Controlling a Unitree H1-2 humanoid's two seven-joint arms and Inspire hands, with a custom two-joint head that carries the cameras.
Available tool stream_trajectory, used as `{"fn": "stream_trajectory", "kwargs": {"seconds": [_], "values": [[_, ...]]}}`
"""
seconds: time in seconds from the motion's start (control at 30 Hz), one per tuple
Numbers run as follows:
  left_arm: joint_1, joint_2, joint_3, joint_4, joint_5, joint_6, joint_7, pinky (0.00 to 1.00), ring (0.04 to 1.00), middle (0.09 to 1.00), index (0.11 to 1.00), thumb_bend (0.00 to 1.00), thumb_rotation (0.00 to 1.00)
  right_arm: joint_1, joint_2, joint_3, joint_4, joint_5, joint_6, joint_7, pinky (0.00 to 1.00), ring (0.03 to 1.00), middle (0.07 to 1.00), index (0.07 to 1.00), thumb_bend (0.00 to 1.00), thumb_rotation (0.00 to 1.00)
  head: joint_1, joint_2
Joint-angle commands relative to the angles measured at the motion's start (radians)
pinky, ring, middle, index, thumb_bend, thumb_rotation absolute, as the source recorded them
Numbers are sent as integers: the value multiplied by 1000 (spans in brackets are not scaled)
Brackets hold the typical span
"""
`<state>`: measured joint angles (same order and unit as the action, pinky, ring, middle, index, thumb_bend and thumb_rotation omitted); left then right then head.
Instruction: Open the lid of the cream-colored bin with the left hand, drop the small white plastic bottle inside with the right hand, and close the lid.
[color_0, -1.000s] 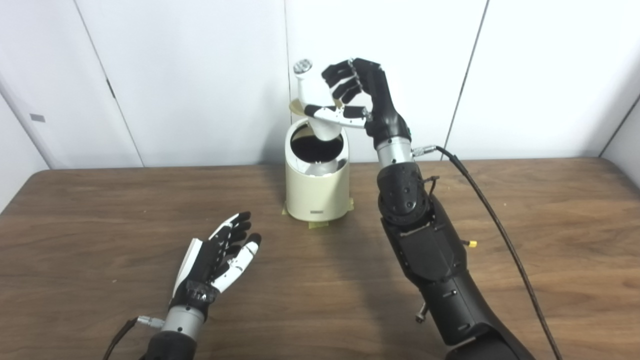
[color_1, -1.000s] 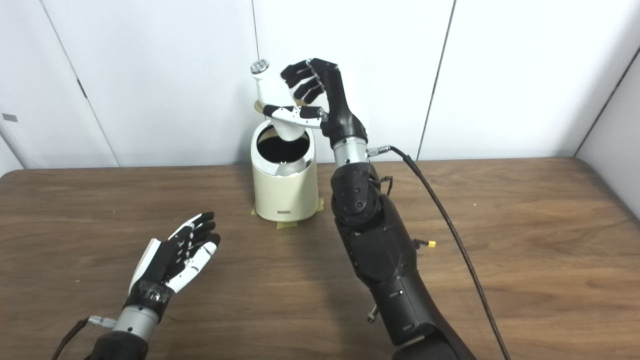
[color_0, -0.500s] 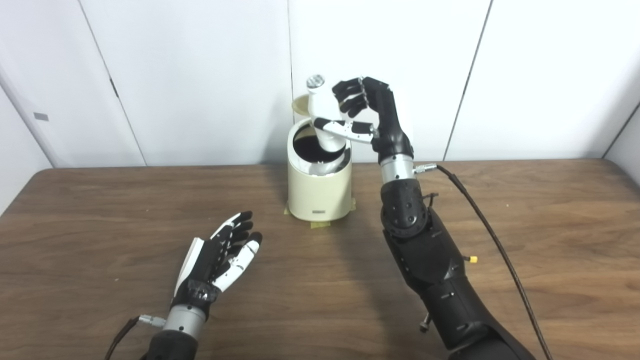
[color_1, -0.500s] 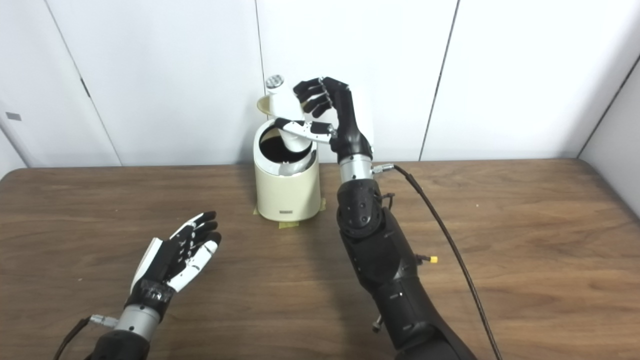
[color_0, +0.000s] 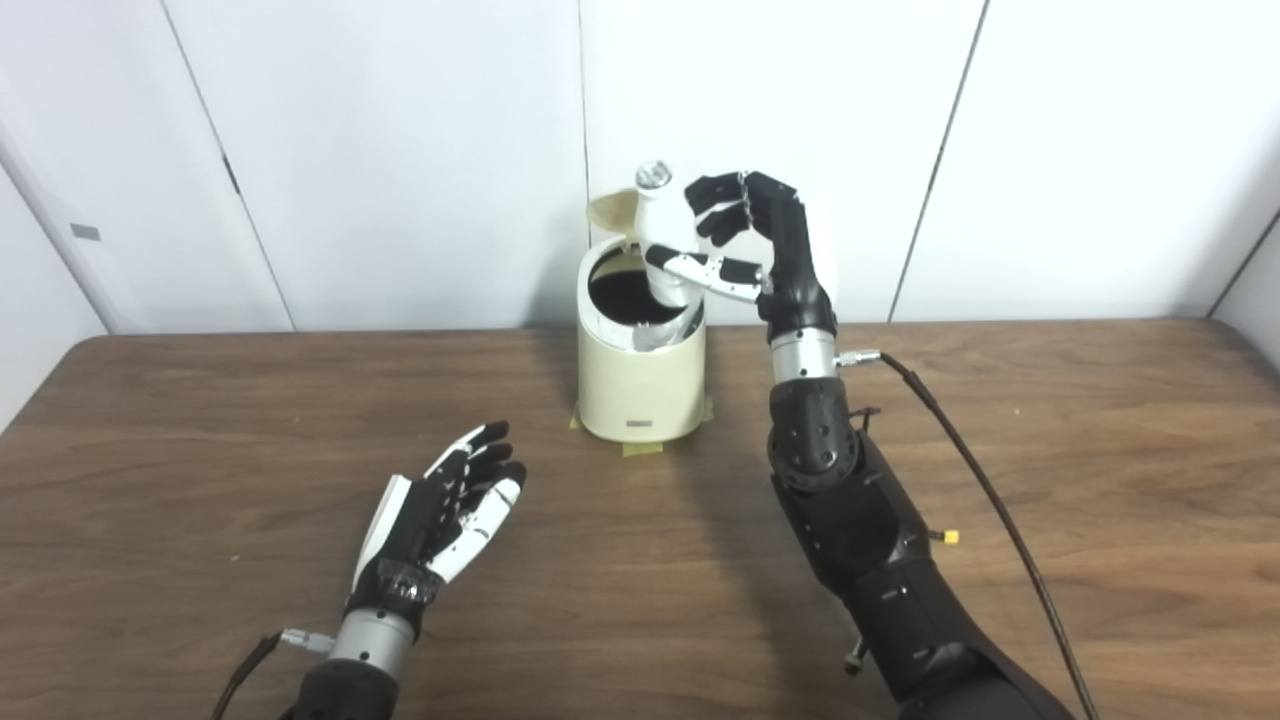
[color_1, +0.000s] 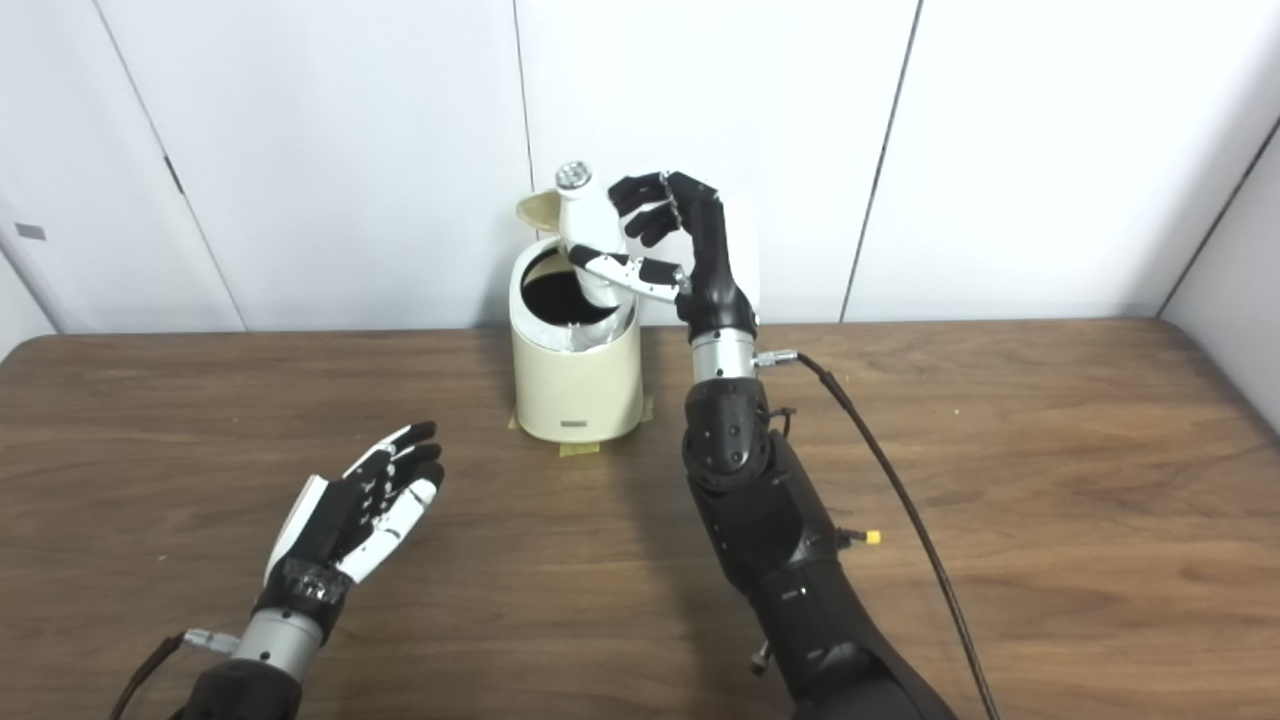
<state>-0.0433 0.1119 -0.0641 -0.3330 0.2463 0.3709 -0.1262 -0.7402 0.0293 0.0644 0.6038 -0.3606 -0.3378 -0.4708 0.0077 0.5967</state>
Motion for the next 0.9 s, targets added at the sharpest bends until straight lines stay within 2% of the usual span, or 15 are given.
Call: {"fn": "stream_trajectory", "kwargs": {"seconds": [0.0,0.2,0.6,0.87], "values": [[-22,-3,0,-29,-5,-46,18,832,853,862,908,481,628,-54,2,-9,3,2,-50,-26,381,425,492,489,522,0,0,1],[-21,-1,-6,-32,2,-38,21,830,856,864,912,485,641,-56,12,-5,27,-6,-70,-54,389,427,492,489,521,0,1,1],[-18,-11,-12,-32,2,-43,31,833,854,863,917,473,634,-51,19,11,58,-3,-87,-41,385,423,497,489,521,0,6,4],[-13,-15,-14,-33,3,-46,37,840,854,860,916,480,638,-48,27,29,90,-17,-94,-60,378,425,492,489,521,0,10,6]]}}
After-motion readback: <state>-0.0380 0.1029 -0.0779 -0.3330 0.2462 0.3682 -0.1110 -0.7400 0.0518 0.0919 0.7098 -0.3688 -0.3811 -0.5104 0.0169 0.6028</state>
